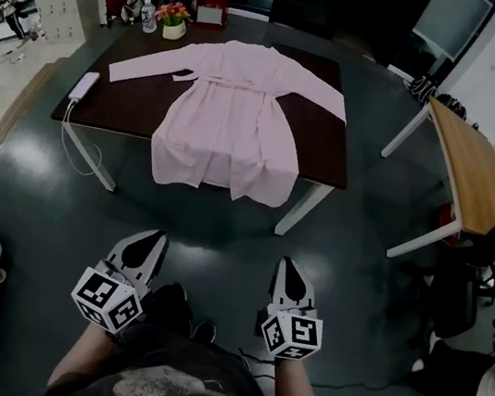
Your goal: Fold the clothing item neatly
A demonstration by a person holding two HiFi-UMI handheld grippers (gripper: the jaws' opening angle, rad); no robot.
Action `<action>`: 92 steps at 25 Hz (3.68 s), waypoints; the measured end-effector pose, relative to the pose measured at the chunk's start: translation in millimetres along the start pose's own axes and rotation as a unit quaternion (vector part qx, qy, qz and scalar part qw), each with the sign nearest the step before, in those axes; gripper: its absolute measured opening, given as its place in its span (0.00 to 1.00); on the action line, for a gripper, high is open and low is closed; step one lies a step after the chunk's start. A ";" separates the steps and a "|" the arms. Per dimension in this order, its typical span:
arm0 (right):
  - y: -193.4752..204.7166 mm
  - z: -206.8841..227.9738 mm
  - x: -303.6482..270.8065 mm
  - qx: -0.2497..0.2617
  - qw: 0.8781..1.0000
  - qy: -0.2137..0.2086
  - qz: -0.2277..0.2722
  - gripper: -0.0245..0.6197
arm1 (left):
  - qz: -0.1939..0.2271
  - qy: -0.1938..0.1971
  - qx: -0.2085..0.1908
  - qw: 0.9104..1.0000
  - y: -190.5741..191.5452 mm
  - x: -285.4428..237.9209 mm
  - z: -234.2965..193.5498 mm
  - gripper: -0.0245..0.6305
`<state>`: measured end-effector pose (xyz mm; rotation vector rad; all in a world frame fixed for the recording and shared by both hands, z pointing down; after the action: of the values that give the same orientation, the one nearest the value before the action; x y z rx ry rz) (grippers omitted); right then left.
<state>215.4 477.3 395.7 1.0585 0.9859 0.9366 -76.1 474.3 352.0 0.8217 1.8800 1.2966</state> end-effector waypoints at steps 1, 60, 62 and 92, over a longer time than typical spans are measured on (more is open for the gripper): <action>2.1 4.5 -0.2 0.001 1.000 0.004 -0.004 0.02 | -0.004 -0.001 0.001 1.000 1.7 -2.8 -0.8 0.05; -20.0 492.0 -435.6 -0.028 0.989 0.021 -0.142 0.03 | -0.135 0.012 -0.042 0.990 -48.8 -671.8 20.9 0.05; -8.4 493.1 -456.7 -0.026 0.988 0.006 -0.151 0.09 | -0.139 0.004 -0.033 0.990 -41.8 -684.7 19.1 0.05; -5.1 527.6 -530.4 0.019 0.984 0.025 -0.176 0.10 | -0.157 -0.043 -0.006 0.987 -33.7 -704.8 -7.0 0.05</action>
<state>567.3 -154.8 586.1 0.8586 1.1914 0.6590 305.1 -110.4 455.8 0.5375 1.8439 1.0593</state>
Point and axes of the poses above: the fingertips, and each gripper's own axes: x backward along the fingers, z to its right, y out of its underside, the point moved 6 cm from there along x, backward along the fingers, and after that the axes turned 3 degrees about -z, right-handed, at the moved point
